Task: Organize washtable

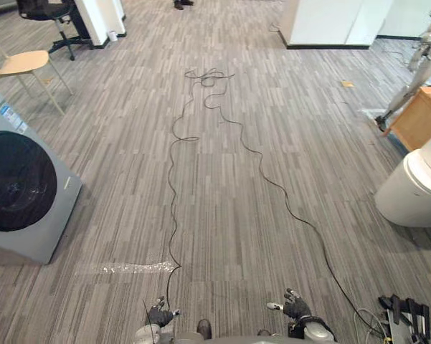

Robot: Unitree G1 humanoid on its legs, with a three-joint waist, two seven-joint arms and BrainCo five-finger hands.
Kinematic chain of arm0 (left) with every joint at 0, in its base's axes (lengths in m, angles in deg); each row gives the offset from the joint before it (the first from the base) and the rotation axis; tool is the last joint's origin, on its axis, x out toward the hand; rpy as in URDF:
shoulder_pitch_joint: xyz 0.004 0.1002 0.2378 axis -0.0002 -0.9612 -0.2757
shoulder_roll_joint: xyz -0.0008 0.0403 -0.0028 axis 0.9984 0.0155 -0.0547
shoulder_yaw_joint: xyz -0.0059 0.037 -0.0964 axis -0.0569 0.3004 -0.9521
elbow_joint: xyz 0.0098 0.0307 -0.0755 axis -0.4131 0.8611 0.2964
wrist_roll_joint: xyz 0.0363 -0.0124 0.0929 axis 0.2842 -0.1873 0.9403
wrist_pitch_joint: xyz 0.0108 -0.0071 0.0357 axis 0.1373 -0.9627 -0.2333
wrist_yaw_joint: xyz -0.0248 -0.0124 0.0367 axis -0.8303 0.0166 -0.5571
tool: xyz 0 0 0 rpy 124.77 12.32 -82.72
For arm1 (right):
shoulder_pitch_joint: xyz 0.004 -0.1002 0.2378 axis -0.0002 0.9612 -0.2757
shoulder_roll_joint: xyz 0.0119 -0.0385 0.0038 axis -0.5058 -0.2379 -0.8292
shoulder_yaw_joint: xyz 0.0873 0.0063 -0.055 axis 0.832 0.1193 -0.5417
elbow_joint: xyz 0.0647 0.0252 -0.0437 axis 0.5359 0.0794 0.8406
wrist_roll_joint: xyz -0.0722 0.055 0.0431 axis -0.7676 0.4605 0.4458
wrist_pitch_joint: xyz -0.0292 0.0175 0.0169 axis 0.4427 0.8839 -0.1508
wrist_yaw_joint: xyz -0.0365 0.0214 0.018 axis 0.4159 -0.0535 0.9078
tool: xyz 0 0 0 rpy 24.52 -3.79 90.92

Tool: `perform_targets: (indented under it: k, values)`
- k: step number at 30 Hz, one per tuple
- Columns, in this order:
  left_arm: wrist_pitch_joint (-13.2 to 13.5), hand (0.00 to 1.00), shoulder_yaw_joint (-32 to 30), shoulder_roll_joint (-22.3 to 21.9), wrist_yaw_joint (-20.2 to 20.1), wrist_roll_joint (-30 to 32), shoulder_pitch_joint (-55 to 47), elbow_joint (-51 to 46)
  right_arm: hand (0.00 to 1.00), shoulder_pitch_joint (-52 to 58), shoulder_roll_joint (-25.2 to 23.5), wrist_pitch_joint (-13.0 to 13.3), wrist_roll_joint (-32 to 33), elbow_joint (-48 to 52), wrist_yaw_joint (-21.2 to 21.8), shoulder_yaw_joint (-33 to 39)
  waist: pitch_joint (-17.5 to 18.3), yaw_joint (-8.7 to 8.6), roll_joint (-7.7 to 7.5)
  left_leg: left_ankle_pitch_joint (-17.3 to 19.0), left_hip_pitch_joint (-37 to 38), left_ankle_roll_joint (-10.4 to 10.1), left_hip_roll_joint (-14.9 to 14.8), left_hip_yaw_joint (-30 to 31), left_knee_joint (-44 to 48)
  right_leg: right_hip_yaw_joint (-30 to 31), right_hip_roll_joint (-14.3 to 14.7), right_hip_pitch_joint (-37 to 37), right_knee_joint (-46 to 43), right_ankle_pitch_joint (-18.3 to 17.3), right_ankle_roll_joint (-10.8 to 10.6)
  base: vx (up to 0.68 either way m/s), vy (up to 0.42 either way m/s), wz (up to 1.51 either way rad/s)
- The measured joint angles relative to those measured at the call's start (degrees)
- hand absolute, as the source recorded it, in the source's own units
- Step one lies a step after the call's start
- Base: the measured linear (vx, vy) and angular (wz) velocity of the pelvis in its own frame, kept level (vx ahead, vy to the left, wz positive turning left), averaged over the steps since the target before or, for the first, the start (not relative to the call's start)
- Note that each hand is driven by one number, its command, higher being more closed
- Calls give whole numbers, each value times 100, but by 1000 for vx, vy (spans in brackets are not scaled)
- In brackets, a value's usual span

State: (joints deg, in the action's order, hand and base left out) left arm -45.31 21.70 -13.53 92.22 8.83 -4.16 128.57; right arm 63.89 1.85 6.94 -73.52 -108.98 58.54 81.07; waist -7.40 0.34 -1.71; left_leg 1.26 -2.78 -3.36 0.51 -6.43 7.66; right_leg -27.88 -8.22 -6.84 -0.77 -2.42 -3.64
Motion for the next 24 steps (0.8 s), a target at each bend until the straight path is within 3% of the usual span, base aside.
perform_targets:
  k: [2,3,5,7,10,11,13,14,15,16,18,19,21,22,24]
  values:
    - [7,0,-12,36,7,-142,9,-190,0,-77,-31,-4,15,-93,2,-1,-141,78,-34,196,-591,-189,-159,-376,1333,-122,-1,-125,11,-30,39,-52,-1,49]
    - [57,0,-17,30,8,-222,6,-288,0,-157,-29,-8,15,-109,2,-5,-265,103,-3,198,-907,-194,-352,-648,2180,-185,24,-303,34,-128,74,-63,-11,26]
    - [103,0,-35,-22,17,-274,23,-361,0,-186,14,-8,16,-107,-3,-2,-387,223,122,440,-1194,-129,-707,-956,2982,-155,83,-436,-30,-250,19,-68,49,-2]
    - [98,0,-88,-89,14,-312,16,-358,0,-231,72,-16,17,-95,-11,3,-417,223,287,628,-1323,110,-962,-1116,2765,-28,150,-479,-21,-312,-73,-2,163,-28]
    - [87,0,-237,-142,13,-320,9,-324,0,-164,109,-49,3,-95,-103,2,-378,339,364,559,-1288,81,-1043,-1077,1345,278,142,-305,-19,-385,-234,86,249,-53]
    - [94,0,-290,-179,12,-330,42,-326,0,-167,106,-105,-11,-107,-129,2,-340,384,275,522,-1273,315,-904,-1185,1309,474,73,-299,-26,-405,-391,219,256,-34]
    - [101,0,-449,-46,8,-329,71,-329,0,-130,4,-141,-168,-106,-114,-36,-290,374,-53,734,-1253,548,-517,-1266,1293,702,-317,-152,-384,-622,-646,286,242,4]
    - [91,0,-472,-50,14,-330,78,-319,0,-93,-14,-145,-221,-106,-110,-41,-276,370,-102,809,-1237,595,-425,-1272,1304,798,-441,-8,-772,-722,-700,278,196,14]
    - [71,0,-455,-71,20,-325,131,-282,0,-121,-37,-144,-252,-106,-94,-53,-276,366,-99,958,-1158,627,-342,-1284,1325,855,-684,426,-1873,-892,-719,286,185,2]
    - [15,0,-392,-22,20,-320,140,-245,0,-197,-50,-147,-349,-46,-68,-75,-322,354,-52,1021,-921,661,-320,-1278,1268,977,-901,954,-3310,-731,-487,296,180,4]
    - [-57,0,-169,144,20,-317,113,-198,0,-263,-81,-140,-402,-17,-50,-87,-410,284,-24,1080,-294,638,-248,-1161,939,1028,-990,1395,-4884,-744,-410,324,135,31]
    - [-69,0,-39,198,21,-312,55,-202,0,-260,-95,-136,-422,34,-49,-92,-411,195,-22,1050,109,682,-242,-1038,694,719,-975,1433,-5136,-851,-290,356,96,51]
    - [-75,0,47,179,17,-311,63,-205,0,-274,-104,-119,-442,81,-40,-138,-426,177,-48,1027,486,734,-257,-904,450,189,-912,1592,-4741,-1135,-123,423,44,48]
    - [-82,0,108,147,11,-300,101,-204,0,-281,-100,-111,-444,92,6,-168,-435,164,-38,1027,588,734,-298,-805,337,90,-727,1846,-4119,-1219,-79,475,-5,42]
    - [-82,0,107,79,10,-199,136,-201,0,-412,-80,-110,-444,134,21,-204,-520,78,11,1051,742,687,-429,-679,176,100,-417,2209,-3003,-1133,-26,418,-53,35]
